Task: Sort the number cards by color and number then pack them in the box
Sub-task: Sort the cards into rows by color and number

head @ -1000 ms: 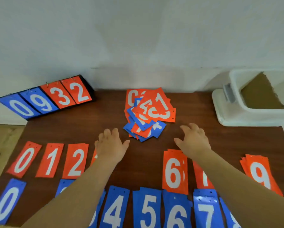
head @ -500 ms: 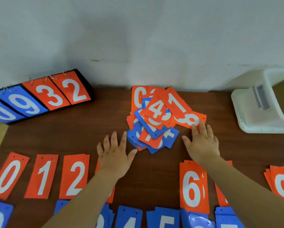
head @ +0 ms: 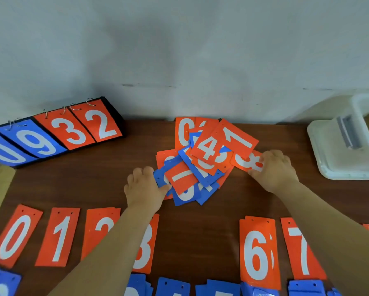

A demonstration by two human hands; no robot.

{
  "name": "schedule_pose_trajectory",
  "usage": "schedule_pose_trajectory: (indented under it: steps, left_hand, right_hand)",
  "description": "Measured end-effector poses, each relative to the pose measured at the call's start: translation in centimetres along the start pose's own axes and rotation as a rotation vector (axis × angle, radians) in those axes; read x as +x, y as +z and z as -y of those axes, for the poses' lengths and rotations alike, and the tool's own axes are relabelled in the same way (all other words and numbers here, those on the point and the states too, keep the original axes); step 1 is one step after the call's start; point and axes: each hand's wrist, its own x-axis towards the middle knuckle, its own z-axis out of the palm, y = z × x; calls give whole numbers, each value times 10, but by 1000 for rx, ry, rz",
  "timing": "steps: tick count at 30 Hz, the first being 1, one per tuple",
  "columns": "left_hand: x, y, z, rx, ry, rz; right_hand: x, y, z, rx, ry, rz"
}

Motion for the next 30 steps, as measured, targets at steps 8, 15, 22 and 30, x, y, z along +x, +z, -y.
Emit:
schedule_pose_trajectory:
  steps: [8,15,22,30]
  left_hand:
    - [4,-2,3,-239,-73,-76]
    - [-6,-7,19,-485,-226,-95]
    - [-17,-21,28,-558,-411,-208]
    - [-51,-58,30,-779,-382,-449]
  right_hand:
    - [-1,-7,-8,9,124,72]
    - [-14,-2,-17,211,139,38]
    - [-32,-4,-31,324,130,-67]
    - [-73,-19,-38,798,121,-179]
